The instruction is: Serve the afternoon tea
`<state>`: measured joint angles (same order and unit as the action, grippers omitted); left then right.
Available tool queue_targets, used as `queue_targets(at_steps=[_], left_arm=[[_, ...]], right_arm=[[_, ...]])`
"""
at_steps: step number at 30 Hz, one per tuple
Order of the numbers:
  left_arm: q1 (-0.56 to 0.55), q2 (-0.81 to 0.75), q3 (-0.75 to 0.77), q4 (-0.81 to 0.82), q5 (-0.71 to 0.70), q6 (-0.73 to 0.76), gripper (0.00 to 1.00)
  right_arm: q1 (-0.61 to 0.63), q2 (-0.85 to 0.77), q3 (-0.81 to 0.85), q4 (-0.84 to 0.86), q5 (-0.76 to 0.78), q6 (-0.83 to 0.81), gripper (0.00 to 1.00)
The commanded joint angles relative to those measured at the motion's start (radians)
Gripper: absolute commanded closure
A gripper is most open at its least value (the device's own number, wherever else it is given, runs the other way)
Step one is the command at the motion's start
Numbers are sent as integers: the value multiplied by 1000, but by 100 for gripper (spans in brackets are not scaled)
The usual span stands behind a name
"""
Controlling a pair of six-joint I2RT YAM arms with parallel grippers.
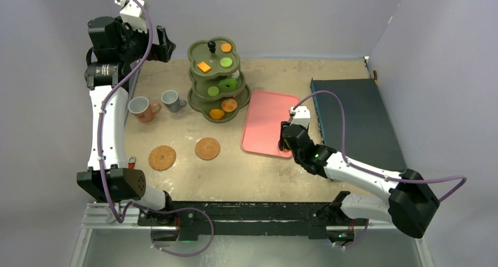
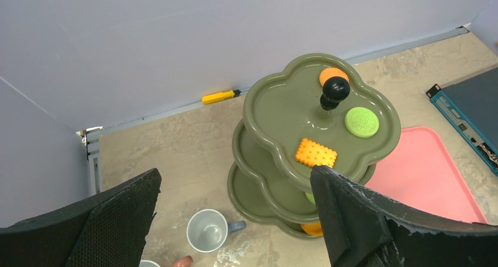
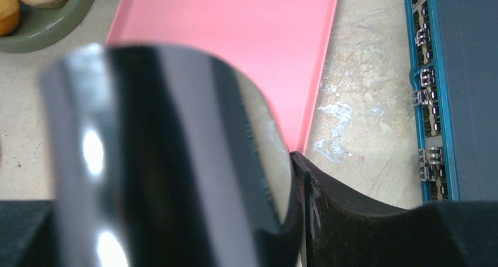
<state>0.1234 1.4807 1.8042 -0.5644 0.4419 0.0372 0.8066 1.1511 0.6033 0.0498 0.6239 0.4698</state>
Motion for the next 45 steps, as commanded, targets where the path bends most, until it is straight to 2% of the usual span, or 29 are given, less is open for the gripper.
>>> queue_targets(at_steps=[1,12,22,28,35,45], left_arm=[[8,-19,29,19,9,-8,1],[9,-19,43,10,8,-4,1],[8,-17,52,3,3,-1,1],[8,-13,57,1,1,-2,1],[9,-13,59,-1,-3,-2,1],[10,-13,52,-7,-2,-8,1]], right_arm=[[27,22,34,-34,55,40,47],[58,27,16,-42,76,90,48],[99,-1,47,-31,162,51,64],[105,-14,137,16,169,-36,65],[105,47,337,156,125,-198,64],[105,389,915,234,-80,-404,63]])
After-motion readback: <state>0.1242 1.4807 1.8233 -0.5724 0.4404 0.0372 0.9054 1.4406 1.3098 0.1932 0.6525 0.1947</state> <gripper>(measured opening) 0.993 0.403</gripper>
